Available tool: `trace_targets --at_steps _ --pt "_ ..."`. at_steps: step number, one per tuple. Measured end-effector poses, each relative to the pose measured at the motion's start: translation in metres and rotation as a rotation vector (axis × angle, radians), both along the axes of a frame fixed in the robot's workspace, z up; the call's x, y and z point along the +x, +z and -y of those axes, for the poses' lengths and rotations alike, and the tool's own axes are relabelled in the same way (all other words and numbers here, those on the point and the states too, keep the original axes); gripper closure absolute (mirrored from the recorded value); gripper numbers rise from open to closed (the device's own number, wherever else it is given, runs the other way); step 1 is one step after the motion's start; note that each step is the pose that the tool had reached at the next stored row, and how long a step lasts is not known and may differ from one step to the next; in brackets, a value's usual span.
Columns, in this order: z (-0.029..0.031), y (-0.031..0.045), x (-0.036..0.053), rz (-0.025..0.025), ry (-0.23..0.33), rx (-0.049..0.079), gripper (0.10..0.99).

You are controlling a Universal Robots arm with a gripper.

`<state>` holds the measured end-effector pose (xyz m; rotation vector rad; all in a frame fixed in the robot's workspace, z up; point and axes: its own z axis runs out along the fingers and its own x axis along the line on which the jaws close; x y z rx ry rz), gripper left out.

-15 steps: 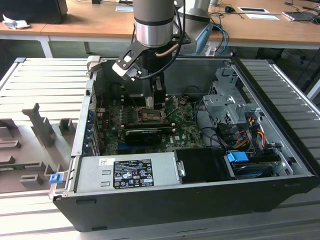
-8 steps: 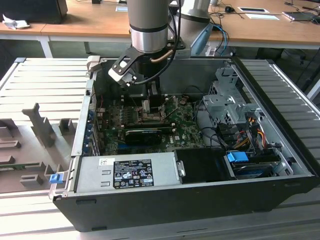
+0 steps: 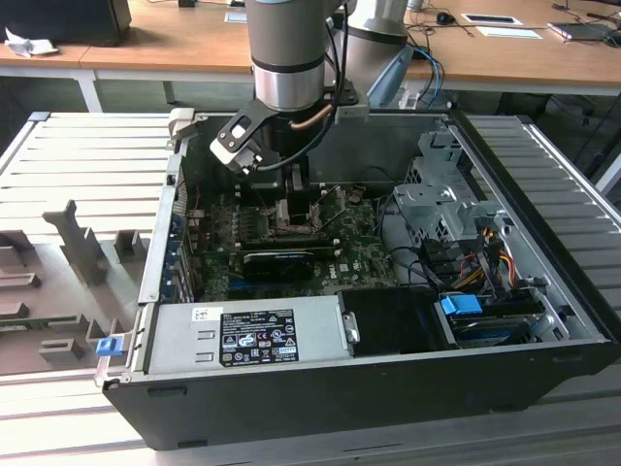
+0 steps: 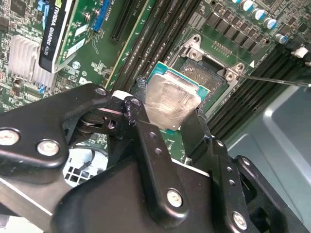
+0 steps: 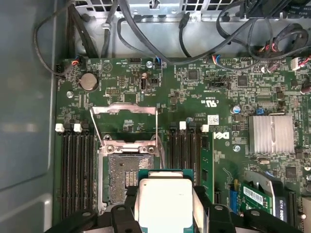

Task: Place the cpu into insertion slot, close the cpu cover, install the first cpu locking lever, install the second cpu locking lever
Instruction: 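Place the cpu into insertion slot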

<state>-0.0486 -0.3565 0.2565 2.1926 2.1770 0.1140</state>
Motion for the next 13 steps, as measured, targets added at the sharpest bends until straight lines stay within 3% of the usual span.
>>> trace_targets --at_steps 2,13 --pt "-0.0002 -0.0062 0.0000 0.0000 0.000 -0.001 0.557" --pt "-0.0008 -0.0077 0.0000 0.0001 0.000 0.000 0.557"
